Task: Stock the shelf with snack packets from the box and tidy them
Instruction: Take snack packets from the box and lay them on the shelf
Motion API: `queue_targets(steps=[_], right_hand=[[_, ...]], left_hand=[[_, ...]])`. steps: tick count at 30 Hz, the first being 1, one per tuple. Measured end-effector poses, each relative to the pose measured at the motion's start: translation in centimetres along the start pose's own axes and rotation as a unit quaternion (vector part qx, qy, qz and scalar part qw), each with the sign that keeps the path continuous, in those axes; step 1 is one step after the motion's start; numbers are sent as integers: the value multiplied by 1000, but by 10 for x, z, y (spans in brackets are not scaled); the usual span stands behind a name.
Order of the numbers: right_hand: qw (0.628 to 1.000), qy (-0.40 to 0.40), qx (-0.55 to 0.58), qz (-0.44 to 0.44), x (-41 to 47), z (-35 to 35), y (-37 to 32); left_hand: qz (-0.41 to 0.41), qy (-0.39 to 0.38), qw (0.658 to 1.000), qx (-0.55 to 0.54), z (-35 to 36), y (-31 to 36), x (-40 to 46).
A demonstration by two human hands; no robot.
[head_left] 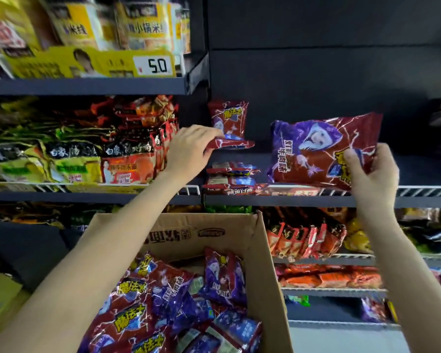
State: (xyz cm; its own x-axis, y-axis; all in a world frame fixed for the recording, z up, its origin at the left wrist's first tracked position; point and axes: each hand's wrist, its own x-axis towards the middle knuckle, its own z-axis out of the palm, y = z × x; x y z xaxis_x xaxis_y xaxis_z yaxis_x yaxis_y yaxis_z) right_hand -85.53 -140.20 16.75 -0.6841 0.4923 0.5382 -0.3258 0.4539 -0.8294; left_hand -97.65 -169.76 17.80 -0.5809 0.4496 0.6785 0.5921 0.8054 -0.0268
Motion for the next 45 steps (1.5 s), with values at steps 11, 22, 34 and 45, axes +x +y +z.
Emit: queue_targets(steps=[11, 22, 34, 45], right_hand=[[964, -14, -203, -171, 90, 70, 15], [876, -240, -283, -307, 118, 205, 39], [872, -389, -225, -194, 105, 199, 41], [905, -238, -123, -331, -62, 131, -10]], left_hand=[[-32, -100, 992, -76, 74, 8, 32], [-80, -260, 959, -76, 83, -19, 22], [-79, -129, 984, -91, 61, -14, 15], [-46, 3, 995, -91, -6, -8, -118]])
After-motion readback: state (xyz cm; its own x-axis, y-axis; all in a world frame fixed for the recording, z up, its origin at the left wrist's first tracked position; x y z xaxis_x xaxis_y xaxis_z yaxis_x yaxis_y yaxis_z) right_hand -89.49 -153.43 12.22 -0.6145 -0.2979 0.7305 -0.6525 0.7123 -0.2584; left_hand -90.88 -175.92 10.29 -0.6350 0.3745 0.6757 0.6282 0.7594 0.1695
